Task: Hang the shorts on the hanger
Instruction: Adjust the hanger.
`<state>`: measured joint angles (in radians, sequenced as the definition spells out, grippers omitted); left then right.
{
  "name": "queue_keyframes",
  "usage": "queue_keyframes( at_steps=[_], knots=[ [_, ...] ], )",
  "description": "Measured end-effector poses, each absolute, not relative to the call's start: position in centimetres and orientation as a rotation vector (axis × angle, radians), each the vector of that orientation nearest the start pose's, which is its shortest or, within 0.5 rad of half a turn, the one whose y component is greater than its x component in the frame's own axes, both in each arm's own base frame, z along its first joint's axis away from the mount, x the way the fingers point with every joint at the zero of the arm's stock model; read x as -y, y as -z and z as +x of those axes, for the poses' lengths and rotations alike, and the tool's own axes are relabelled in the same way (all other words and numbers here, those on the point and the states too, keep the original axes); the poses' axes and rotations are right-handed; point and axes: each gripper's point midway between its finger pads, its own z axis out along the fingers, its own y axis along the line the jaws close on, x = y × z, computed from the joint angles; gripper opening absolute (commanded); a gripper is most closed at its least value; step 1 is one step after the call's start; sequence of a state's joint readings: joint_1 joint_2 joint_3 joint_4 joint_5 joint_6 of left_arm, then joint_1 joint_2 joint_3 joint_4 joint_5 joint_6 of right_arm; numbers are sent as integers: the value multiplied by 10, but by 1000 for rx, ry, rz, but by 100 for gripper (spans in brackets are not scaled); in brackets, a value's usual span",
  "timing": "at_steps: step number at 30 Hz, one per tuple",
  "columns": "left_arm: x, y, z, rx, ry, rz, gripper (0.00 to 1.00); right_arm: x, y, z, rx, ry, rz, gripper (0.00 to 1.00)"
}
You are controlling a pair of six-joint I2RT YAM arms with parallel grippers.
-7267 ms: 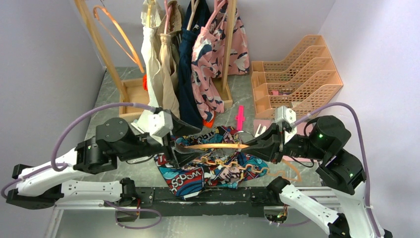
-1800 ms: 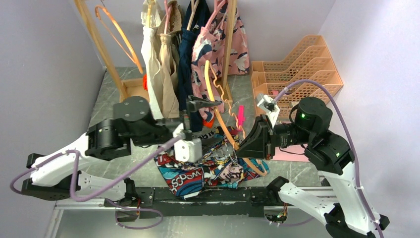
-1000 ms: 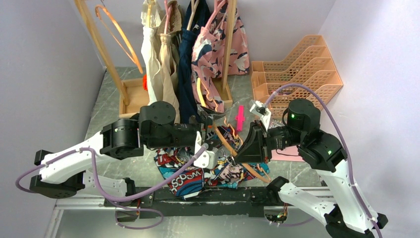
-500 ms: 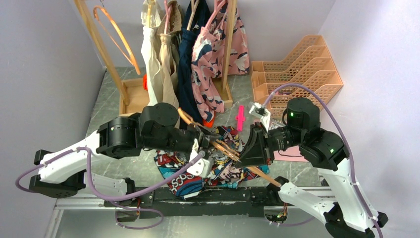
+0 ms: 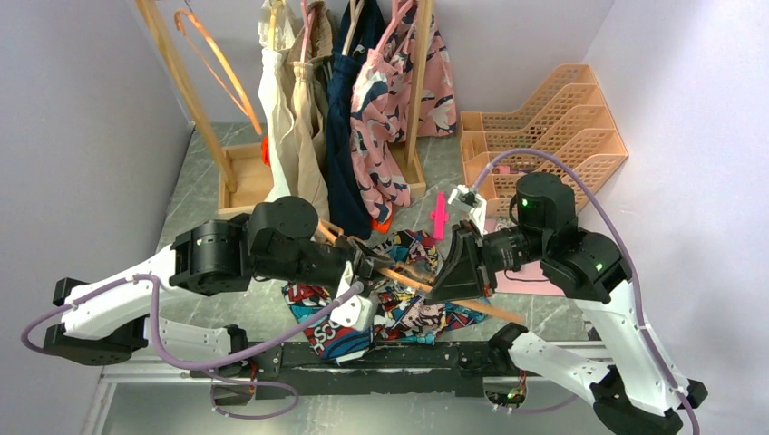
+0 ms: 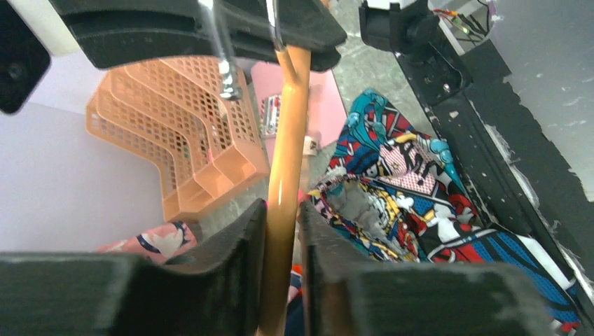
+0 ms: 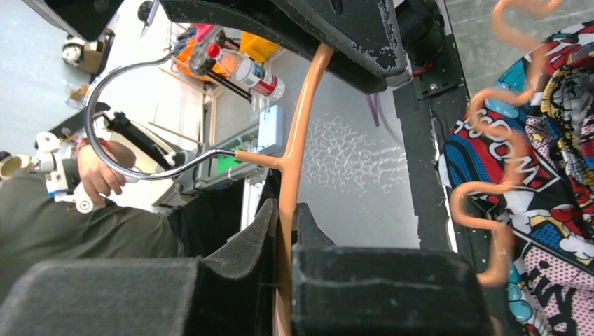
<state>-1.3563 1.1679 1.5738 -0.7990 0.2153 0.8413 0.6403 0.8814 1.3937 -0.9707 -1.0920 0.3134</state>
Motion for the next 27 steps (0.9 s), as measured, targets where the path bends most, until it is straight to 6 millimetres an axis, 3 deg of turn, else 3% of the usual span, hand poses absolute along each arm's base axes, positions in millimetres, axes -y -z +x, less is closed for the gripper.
queue_keyframes(
  at_steps=[3, 7, 11, 14, 17, 19, 23, 27],
  knots=[
    [336, -387, 63, -782, 580, 1807, 38, -221, -394, 24, -1834, -1680, -1115, 0],
    [339, -381, 64, -812, 596, 1807, 9, -223, -397, 26, -1799, -1677, -1130, 0],
    [338, -375, 60, -815, 612, 1829, 7, -223, -398, 27, -1785, -1672, -1139, 0],
    [337, -375, 60, -818, 619, 1820, 7, -223, -397, 28, -1782, -1663, -1142, 38],
    [336, -368, 58, -851, 645, 1807, 7, -225, -406, 33, -1700, -1618, -1167, 53],
    [335, -352, 56, -902, 666, 1814, 7, -226, -417, 39, -1633, -1551, -1160, 71],
    [324, -326, 51, -1011, 732, 1778, 7, -218, -433, 48, -1546, -1410, -1084, 86],
    [307, -321, 43, -1123, 850, 1629, 7, -206, -444, 58, -1502, -1281, -979, 95]
  ],
)
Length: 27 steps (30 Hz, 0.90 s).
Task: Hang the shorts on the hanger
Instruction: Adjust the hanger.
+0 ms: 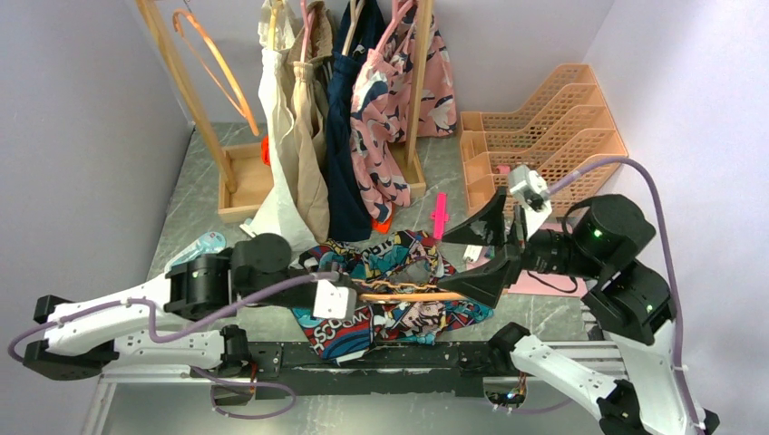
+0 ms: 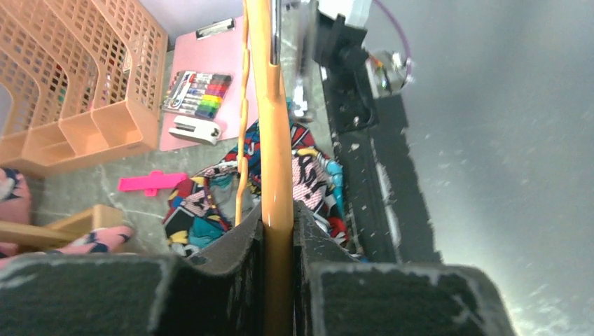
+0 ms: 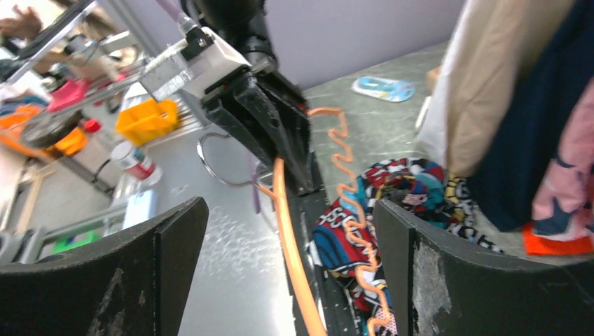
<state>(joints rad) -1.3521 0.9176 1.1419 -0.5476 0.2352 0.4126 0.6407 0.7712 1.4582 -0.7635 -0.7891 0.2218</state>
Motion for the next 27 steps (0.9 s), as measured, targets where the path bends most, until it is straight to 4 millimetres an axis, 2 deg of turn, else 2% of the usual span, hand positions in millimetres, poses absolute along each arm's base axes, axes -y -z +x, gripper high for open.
queue_keyframes(
  at_steps=[4, 8, 11, 14, 17, 19, 24, 27],
  knots=[
    [301, -325, 40, -1219, 975, 1447, 7, -196, -445, 66, -1483, -1183, -911, 95],
    [311, -330, 38, -1316, 1089, 1351, 7, -194, -432, 71, -1494, -1141, -914, 91],
    [328, -333, 41, -1369, 1179, 1348, 7, -196, -421, 71, -1515, -1142, -946, 90],
    [343, -325, 58, -1447, 1280, 1347, 7, -198, -412, 68, -1526, -1150, -987, 89],
    [347, -315, 76, -1520, 1363, 1329, 7, -198, -406, 66, -1523, -1147, -1014, 86],
    [348, -314, 82, -1531, 1401, 1324, 7, -197, -398, 65, -1535, -1140, -1025, 82],
    [350, -333, 68, -1458, 1498, 1395, 7, -198, -370, 67, -1611, -1138, -1045, 71],
    [350, -337, 65, -1456, 1508, 1433, 7, -201, -366, 73, -1632, -1129, -1048, 70]
  ],
)
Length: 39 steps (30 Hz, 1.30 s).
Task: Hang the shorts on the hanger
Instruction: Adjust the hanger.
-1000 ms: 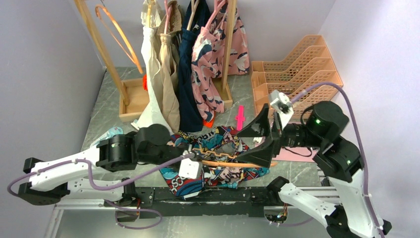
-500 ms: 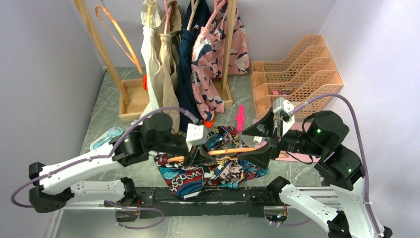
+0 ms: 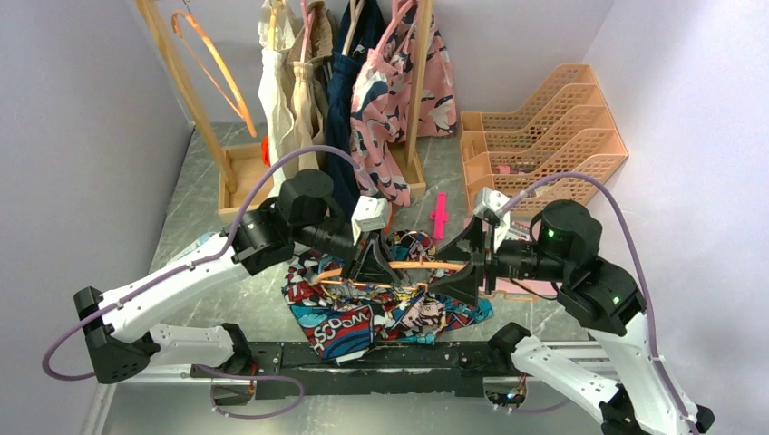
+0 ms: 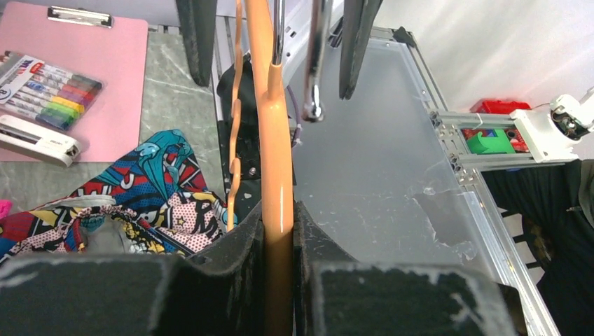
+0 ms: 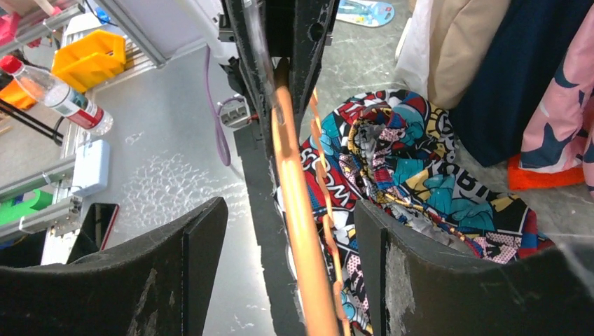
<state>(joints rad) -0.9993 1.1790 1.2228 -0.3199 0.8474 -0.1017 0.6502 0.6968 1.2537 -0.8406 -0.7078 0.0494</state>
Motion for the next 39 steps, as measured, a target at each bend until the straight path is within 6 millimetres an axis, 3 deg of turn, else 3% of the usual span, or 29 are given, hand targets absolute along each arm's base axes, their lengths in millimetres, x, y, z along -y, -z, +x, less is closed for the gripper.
queue_keyframes(
  at_steps=[6, 8, 14, 20, 25, 26, 28, 30, 33, 37, 39],
  knots=[
    [352, -330, 66, -1476, 1497, 1494, 7, -211, -360, 81, -1664, -1141, -1074, 71],
    [352, -327, 66, -1484, 1495, 1512, 7, -214, -359, 83, -1666, -1155, -1087, 67],
    [353, -330, 67, -1470, 1472, 1552, 7, -222, -358, 87, -1669, -1178, -1106, 37],
    [354, -331, 69, -1454, 1456, 1572, 7, -225, -361, 81, -1645, -1226, -1134, 0],
    [354, -334, 68, -1445, 1465, 1586, 7, -225, -365, 77, -1643, -1250, -1119, 0],
    [354, -334, 68, -1446, 1466, 1588, 7, -225, -364, 77, -1643, -1252, -1113, 4],
    [354, -334, 67, -1452, 1469, 1590, 7, -225, -364, 76, -1648, -1261, -1099, 24],
    [354, -333, 67, -1459, 1471, 1593, 7, -225, -363, 76, -1655, -1269, -1086, 36],
    [359, -330, 70, -1469, 1469, 1593, 7, -227, -369, 79, -1630, -1274, -1070, 34],
    [362, -325, 72, -1486, 1472, 1598, 7, -228, -371, 83, -1620, -1262, -1057, 16],
    [362, -325, 72, -1486, 1473, 1599, 7, -230, -373, 84, -1611, -1264, -1057, 12]
  ],
)
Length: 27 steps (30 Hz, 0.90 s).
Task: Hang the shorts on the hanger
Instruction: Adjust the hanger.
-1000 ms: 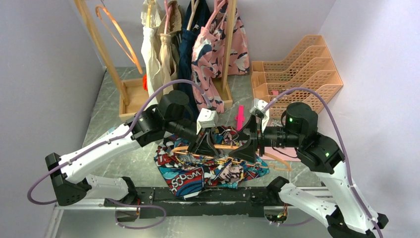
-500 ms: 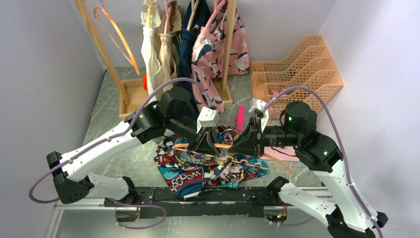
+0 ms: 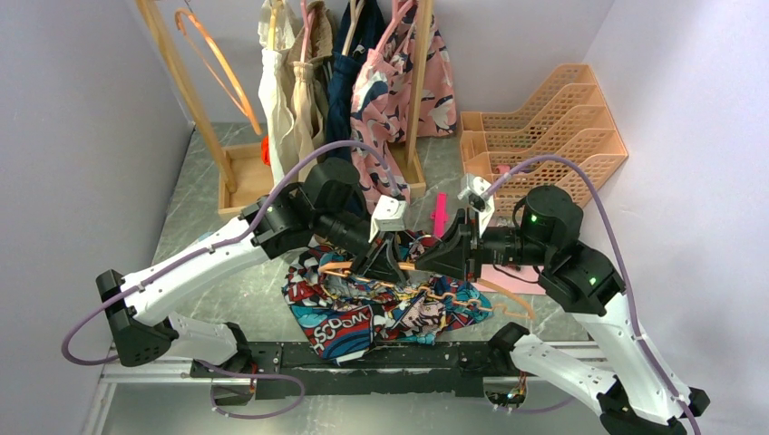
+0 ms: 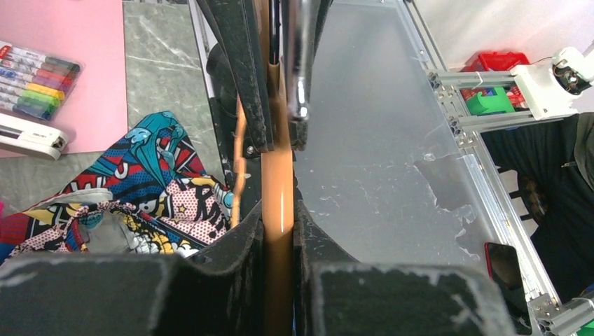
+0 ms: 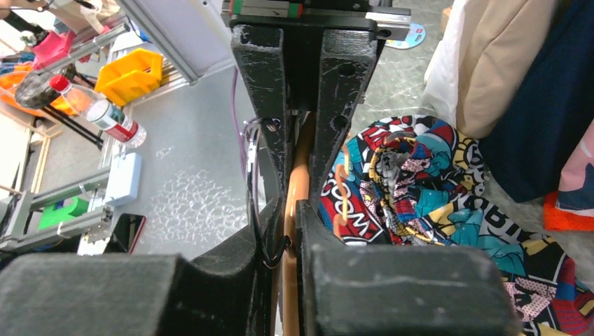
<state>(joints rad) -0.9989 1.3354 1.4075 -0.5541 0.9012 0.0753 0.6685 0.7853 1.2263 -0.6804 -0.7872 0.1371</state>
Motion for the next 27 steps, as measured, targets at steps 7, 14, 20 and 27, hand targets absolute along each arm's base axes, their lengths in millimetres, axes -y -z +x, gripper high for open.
queue_keyframes(
  at_steps=[7, 14, 20, 27],
  knots=[
    [361, -328, 71, -1489, 1472, 1600, 7, -231, -375, 84, -1598, -1272, -1059, 33],
    [361, -329, 74, -1490, 1451, 1595, 7, -231, -375, 82, -1594, -1278, -1067, 22],
    [361, -328, 72, -1494, 1452, 1599, 7, -231, -373, 83, -1600, -1276, -1062, 38],
    [362, -336, 73, -1470, 1450, 1594, 7, -230, -361, 84, -1651, -1266, -1061, 38]
  ],
)
